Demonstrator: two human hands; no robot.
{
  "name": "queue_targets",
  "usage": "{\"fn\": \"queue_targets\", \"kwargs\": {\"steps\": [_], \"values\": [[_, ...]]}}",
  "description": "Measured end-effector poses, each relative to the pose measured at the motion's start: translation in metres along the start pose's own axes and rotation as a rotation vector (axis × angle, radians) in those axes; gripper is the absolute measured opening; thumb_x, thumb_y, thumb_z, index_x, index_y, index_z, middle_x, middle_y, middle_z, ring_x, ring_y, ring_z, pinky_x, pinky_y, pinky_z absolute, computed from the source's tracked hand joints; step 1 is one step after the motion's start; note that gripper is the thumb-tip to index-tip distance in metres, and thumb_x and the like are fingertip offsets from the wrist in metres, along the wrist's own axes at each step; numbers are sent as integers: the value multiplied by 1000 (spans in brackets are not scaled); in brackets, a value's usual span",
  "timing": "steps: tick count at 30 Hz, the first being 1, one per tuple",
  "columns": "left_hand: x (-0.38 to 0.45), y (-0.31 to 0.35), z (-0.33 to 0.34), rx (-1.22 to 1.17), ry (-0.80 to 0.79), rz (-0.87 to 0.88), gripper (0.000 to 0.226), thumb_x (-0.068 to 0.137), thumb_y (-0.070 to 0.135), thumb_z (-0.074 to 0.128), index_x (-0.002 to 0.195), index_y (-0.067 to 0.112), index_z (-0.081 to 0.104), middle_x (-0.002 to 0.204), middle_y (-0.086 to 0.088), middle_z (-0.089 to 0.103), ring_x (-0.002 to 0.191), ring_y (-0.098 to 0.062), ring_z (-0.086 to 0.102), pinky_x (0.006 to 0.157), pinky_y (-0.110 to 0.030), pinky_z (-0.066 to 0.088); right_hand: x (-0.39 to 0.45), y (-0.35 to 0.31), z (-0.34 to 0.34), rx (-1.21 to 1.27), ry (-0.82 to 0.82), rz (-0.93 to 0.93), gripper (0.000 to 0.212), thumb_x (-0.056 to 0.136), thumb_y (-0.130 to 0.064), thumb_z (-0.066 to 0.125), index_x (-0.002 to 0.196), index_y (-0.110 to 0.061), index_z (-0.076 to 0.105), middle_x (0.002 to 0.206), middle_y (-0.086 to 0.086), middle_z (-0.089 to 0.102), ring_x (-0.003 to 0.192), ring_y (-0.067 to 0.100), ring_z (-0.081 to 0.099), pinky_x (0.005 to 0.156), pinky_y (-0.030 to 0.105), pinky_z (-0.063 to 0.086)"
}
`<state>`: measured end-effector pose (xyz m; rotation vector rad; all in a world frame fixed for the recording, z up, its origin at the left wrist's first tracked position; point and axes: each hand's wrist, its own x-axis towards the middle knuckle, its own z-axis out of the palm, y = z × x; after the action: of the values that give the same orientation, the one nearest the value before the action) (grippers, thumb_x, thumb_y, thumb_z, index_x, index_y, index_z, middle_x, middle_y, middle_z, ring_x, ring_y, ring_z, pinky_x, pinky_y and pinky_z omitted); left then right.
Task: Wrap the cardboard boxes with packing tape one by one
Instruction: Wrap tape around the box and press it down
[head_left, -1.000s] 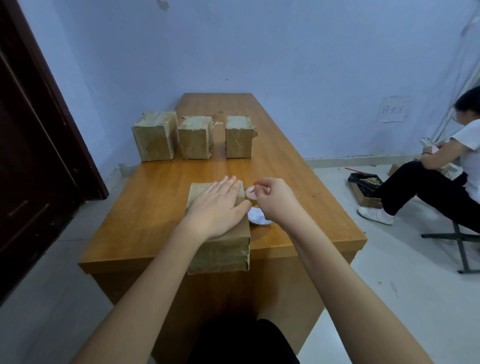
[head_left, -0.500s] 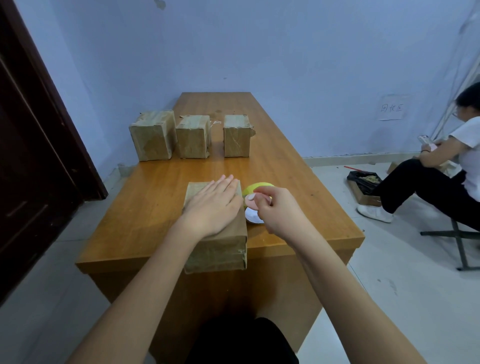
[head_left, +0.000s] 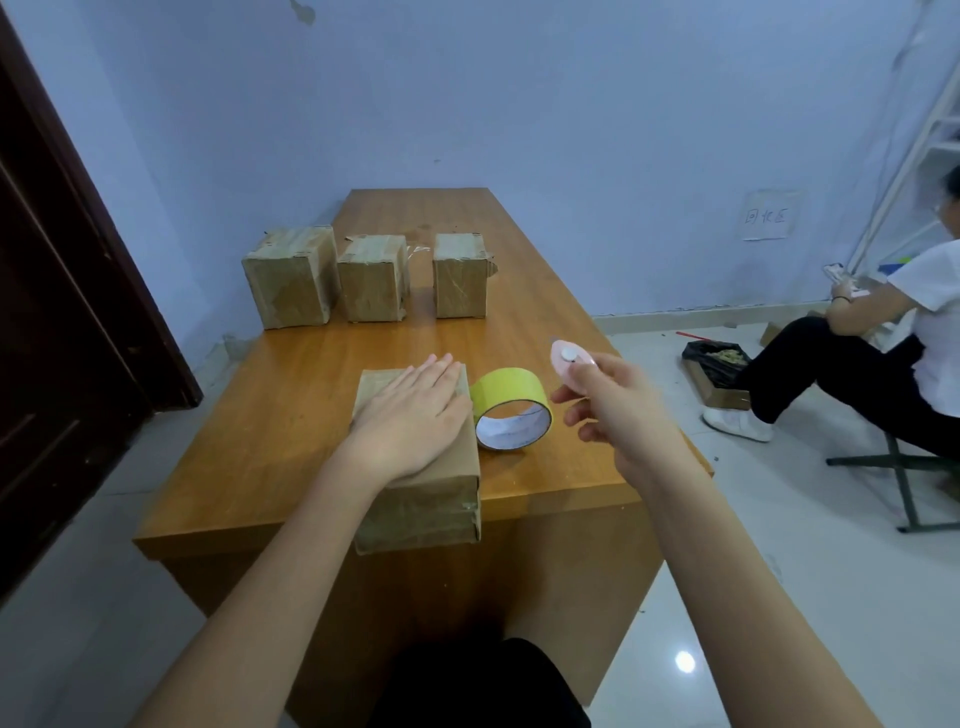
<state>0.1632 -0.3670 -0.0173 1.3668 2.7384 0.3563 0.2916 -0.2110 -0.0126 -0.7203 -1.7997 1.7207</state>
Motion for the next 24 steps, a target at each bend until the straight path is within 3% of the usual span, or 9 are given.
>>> {"fn": "queue_targets", "kwargs": {"steps": [6, 13, 16, 21, 24], "values": [[0, 0, 0, -2, 1, 2, 52, 101, 36, 15, 150, 22, 7, 157, 8, 2, 142, -3, -1, 109, -19, -4, 16, 18, -19, -8, 79, 72, 27, 96, -40, 49, 92, -16, 58, 68, -3, 63, 45, 3, 49, 40, 16, 36], [-1, 2, -1, -17, 3, 0, 52, 100, 36, 16, 150, 22, 8, 157, 8, 2, 142, -4, 0, 111, -21, -3, 30, 51, -21, -289, 95, 115, 25, 101, -24, 34, 109, -7, 49, 83, 5, 68, 63, 14, 52, 53, 25, 40], [-1, 2, -1, -17, 2, -3, 52, 100, 36, 16, 150, 23, 8, 157, 8, 3, 142, -4, 0, 111, -21, -3, 35, 59, -25, -575, 156, 86, 22, 100, -22, 33, 107, -2, 40, 87, 15, 65, 70, 24, 54, 59, 32, 40], [0, 1, -1, -14, 7, -9, 53, 100, 38, 17, 150, 23, 8, 157, 8, 3, 142, -4, 1, 111, -22, -2, 38, 57, -27, -1241, 142, 25, 27, 101, -27, 26, 111, -8, 42, 72, 3, 47, 67, 25, 48, 63, 33, 37], [0, 1, -1, -20, 9, -8, 53, 100, 38, 17, 150, 23, 8, 157, 8, 3, 142, -4, 1, 110, -21, -3, 41, 56, -28, -1397, 115, 42, 31, 101, -34, 26, 101, -10, 45, 69, 2, 47, 67, 23, 50, 61, 32, 34]]}}
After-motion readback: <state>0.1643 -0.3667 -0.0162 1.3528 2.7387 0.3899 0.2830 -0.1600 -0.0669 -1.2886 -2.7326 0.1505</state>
